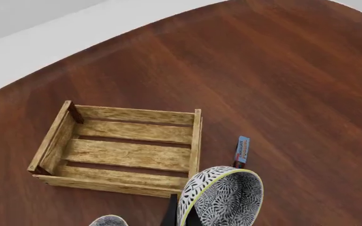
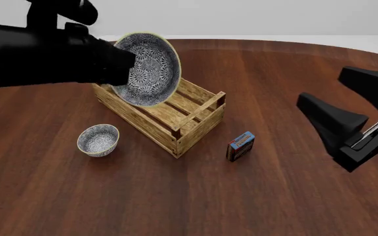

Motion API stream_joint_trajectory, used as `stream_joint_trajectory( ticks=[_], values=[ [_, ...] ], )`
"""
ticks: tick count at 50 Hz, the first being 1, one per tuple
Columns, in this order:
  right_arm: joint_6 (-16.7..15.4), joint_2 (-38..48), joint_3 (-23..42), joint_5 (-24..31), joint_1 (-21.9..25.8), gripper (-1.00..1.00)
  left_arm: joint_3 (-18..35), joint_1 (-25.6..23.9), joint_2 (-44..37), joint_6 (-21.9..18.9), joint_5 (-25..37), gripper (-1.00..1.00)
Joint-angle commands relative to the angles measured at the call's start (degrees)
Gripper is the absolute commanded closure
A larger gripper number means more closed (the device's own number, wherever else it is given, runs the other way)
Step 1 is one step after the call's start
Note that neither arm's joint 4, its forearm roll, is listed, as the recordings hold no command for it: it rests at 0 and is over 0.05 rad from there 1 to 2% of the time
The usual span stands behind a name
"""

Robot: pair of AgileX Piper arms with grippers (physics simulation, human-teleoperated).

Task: Stack the right bowl on the left bowl and place them in the tray.

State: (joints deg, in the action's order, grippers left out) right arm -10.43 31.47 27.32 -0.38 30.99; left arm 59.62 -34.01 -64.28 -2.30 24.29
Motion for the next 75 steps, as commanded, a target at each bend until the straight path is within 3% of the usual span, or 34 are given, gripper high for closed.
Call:
stream_joint_trajectory(
  ticks=[1, 6, 7, 8, 10, 47, 60, 70, 75],
  values=[
    [-0.1, -0.6, -0.1, 0.4, -0.4, -1.0, 5.4, 2.6, -0.5, 3.0, 8.2, 1.0],
    [-0.1, -0.3, -0.1, 0.1, -0.2, -1.0, 7.2, 3.6, -0.3, 3.6, 10.9, 1.0],
    [-0.2, -0.3, -0.2, 0.2, -0.1, -1.0, 7.7, 6.1, 0.6, 2.7, 11.1, 1.0],
    [-0.3, -0.5, -0.2, 0.4, 0.1, -1.0, 6.1, 6.6, 0.8, 1.2, 10.1, 1.0],
    [-0.1, -0.8, -0.1, 0.7, 0.5, -1.0, 5.1, 7.1, 0.6, 2.3, 9.7, 1.0],
    [-0.2, -0.2, -0.2, 0.2, 0.4, -1.0, 6.9, 8.4, 0.6, 2.0, 12.4, 1.0],
    [-0.1, -0.3, -0.3, 0.3, 0.4, -1.0, 8.3, 10.1, 0.1, 7.8, 17.0, 1.0],
    [-0.1, -0.2, -0.3, 0.3, 0.5, -1.0, 4.2, 9.6, 0.8, 12.4, 18.0, 1.0],
    [-0.1, -0.3, -0.3, 0.3, 0.6, -1.0, 2.3, 11.8, 0.1, 13.7, 16.9, 1.0]
  ],
)
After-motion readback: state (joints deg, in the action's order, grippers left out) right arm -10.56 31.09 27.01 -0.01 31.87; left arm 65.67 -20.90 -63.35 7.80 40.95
